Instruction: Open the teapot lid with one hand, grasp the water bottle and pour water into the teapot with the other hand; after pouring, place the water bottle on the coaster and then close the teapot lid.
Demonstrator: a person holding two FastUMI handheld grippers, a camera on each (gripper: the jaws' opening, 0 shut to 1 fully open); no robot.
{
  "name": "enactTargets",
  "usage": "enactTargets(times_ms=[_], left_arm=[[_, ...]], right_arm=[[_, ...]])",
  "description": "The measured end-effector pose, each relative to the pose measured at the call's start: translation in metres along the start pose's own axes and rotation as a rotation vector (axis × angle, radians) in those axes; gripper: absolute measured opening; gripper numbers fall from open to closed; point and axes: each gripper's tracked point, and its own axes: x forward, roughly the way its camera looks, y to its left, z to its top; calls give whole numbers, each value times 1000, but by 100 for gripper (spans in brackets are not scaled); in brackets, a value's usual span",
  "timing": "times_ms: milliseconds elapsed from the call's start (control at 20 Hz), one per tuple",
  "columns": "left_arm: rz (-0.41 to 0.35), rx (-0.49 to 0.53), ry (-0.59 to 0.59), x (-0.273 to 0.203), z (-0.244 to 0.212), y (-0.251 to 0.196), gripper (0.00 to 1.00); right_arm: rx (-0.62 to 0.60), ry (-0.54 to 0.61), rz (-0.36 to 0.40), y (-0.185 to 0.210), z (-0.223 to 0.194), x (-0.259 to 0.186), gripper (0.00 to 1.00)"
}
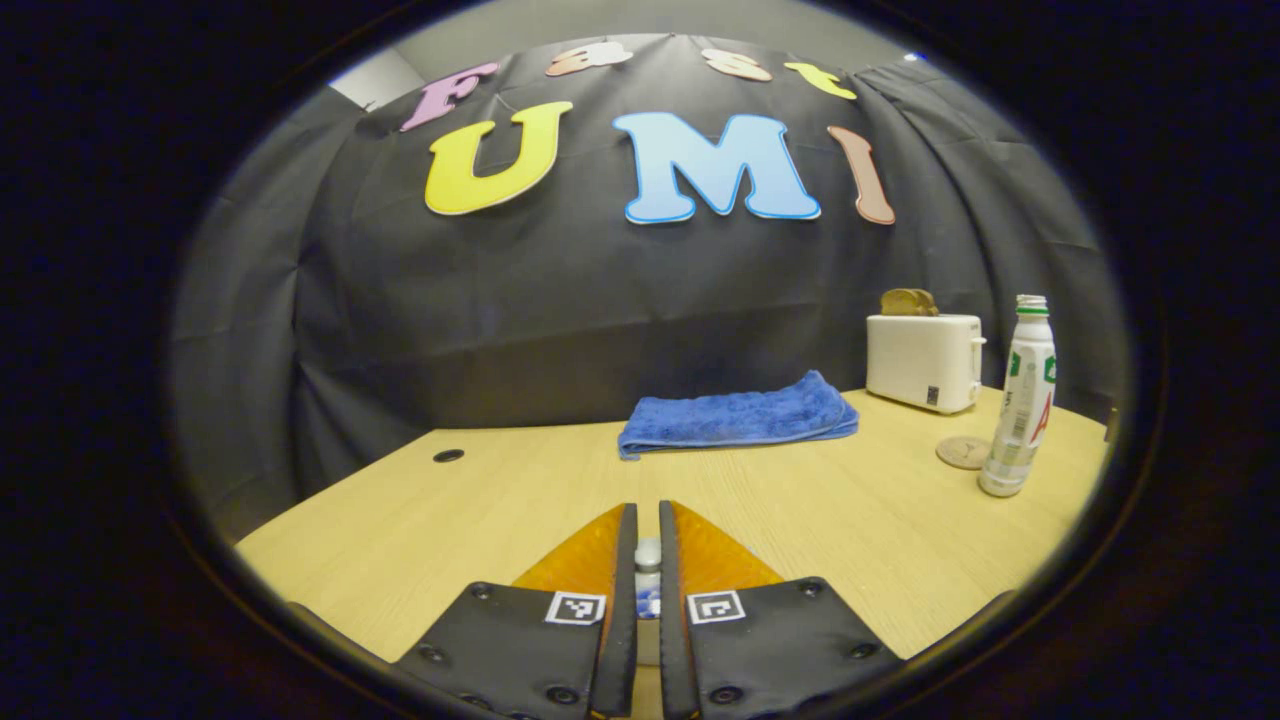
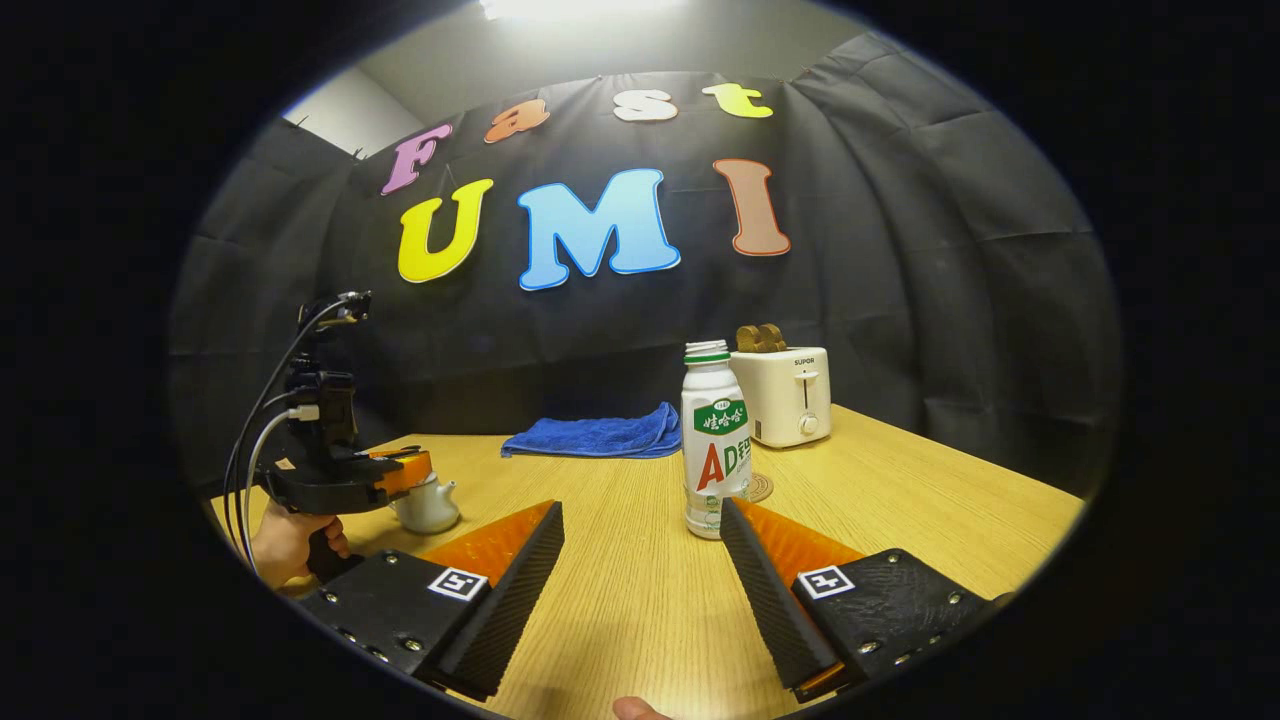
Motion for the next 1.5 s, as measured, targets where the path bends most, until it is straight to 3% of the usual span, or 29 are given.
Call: enactTargets(times_ms=[300,350,600,750,800,1000,1200,1250,1500], left_arm=[[-32,-3,-76,-8,29,0,20],[-36,-5,-93,-11,34,-1,16],[-69,-67,-140,-24,48,-5,20],[-91,-90,-147,-29,47,-9,16],[-99,-92,-143,-31,46,-11,20],[-118,-80,-156,-38,50,-16,20],[-138,-63,-162,-41,50,-24,20],[-146,-65,-158,-42,49,-26,16],[-154,-60,-157,-43,50,-28,20]], right_arm=[[-51,-9,-25,-10,8,7,97],[-59,-11,-23,-9,8,9,97],[-137,-35,-75,-30,19,22,97],[-150,-61,-99,-41,31,41,97],[-159,-65,-107,-44,34,48,97],[-174,-63,-133,-54,36,74,97],[-172,-3,-147,-63,22,95,96],[-165,11,-151,-66,20,100,96],[-145,47,-148,-71,12,120,96]])
